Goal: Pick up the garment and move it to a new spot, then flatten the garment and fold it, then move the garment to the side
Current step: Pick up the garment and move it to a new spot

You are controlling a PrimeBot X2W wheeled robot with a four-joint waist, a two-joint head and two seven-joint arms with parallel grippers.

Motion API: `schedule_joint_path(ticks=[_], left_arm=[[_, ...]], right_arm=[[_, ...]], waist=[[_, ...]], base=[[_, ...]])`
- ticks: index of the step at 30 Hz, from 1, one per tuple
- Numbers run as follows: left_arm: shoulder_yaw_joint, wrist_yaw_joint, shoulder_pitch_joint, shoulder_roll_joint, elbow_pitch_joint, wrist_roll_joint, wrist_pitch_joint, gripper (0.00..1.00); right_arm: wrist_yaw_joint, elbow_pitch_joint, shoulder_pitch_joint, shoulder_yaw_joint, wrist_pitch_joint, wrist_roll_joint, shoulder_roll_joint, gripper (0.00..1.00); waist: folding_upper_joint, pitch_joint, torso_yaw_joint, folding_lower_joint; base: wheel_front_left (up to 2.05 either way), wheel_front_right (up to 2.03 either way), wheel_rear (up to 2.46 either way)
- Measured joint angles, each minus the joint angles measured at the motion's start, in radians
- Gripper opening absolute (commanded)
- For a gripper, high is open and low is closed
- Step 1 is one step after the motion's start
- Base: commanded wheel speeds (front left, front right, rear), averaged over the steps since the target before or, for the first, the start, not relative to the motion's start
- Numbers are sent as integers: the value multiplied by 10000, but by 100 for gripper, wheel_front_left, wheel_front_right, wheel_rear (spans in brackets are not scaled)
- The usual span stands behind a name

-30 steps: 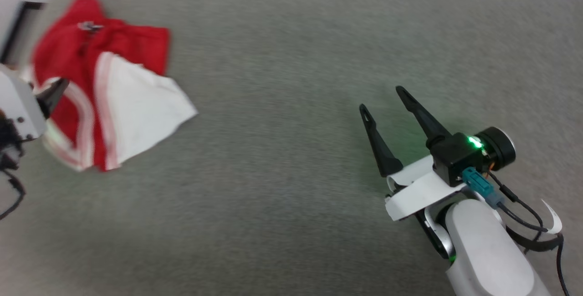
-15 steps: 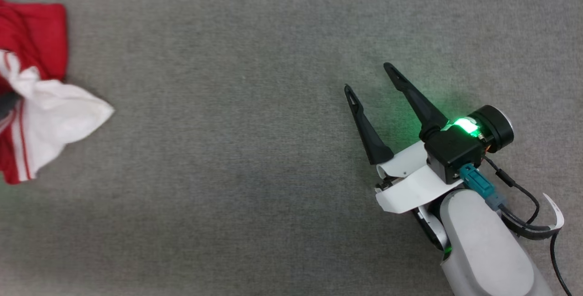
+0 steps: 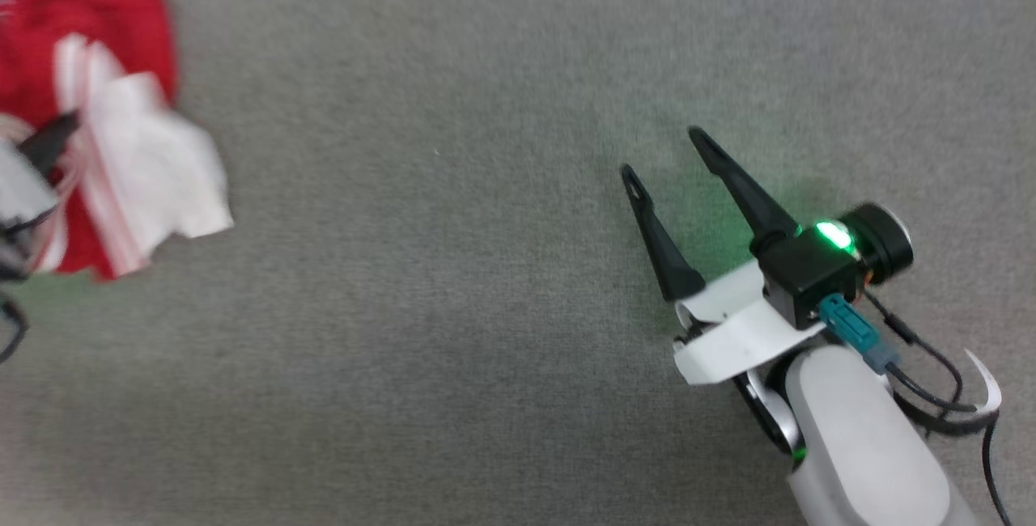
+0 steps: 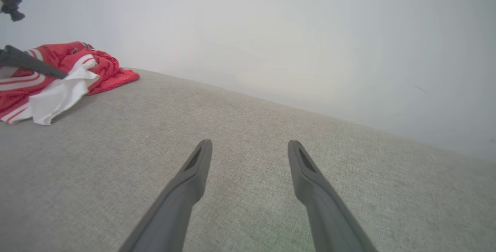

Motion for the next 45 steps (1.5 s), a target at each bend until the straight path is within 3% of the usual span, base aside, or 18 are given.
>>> schedule_joint_path(ticks=[10,15,22,35,45], left_arm=[[-631,-13,-578,-242,-2729,-533,-104,0],[-1254,-13,-821,-717,-4149,-698,677,0],[-2558,-13,-953,-1348,-5517,-171,1835,0],[-3528,-13,-1654,-2987,-5068,-591,3009,0],[-4291,-13,-1784,-2888,-3285,-263,2734,0]], right_arm=[[0,291,933,-418,-61,614,-4,100],[0,84,1336,-763,-75,798,-6,100],[0,-677,1584,-1457,-81,986,-8,100],[0,-1705,1557,-2157,-100,1810,-15,100],[0,-1971,1554,-2056,-100,2589,-17,100]], waist=[[0,-1652,336,0],[0,-2290,300,0],[0,-2493,-286,0],[0,-1469,-2181,0],[0,-409,-3709,0]], base=[[0,0,0],[0,0,0],[0,0,0],[0,0,0],[0,0,0]])
